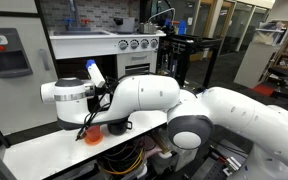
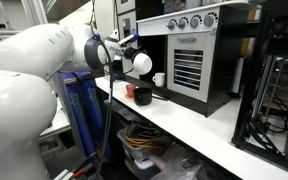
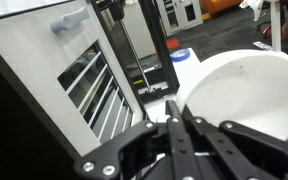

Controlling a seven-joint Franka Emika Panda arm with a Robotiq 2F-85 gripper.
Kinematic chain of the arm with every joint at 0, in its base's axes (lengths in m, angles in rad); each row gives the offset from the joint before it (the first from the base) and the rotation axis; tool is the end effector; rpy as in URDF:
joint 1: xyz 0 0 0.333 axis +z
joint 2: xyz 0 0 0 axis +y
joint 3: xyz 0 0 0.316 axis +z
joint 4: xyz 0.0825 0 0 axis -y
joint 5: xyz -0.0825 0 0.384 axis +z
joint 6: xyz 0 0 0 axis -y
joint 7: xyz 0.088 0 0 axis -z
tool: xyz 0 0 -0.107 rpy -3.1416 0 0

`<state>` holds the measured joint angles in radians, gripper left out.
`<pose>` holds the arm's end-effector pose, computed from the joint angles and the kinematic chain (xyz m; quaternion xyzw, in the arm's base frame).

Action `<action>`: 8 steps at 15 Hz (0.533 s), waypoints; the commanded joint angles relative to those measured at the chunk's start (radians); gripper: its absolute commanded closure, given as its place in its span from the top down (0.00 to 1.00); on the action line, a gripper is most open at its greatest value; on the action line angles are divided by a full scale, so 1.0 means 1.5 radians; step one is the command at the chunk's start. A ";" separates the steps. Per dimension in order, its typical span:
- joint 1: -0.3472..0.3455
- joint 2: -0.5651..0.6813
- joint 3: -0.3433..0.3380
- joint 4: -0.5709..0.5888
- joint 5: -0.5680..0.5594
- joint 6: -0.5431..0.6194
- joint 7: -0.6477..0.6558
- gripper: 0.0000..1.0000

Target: Pour the contents in the white bowl on the right into the black pot

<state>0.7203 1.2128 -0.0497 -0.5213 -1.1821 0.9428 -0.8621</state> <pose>0.6296 0.3659 0.3386 0.6301 0.4349 -0.3603 0.5330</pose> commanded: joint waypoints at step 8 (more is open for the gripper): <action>-0.022 -0.014 0.009 0.072 0.170 0.002 0.166 0.01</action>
<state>0.7025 1.2107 -0.0498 -0.4374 -1.0093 0.9434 -0.6791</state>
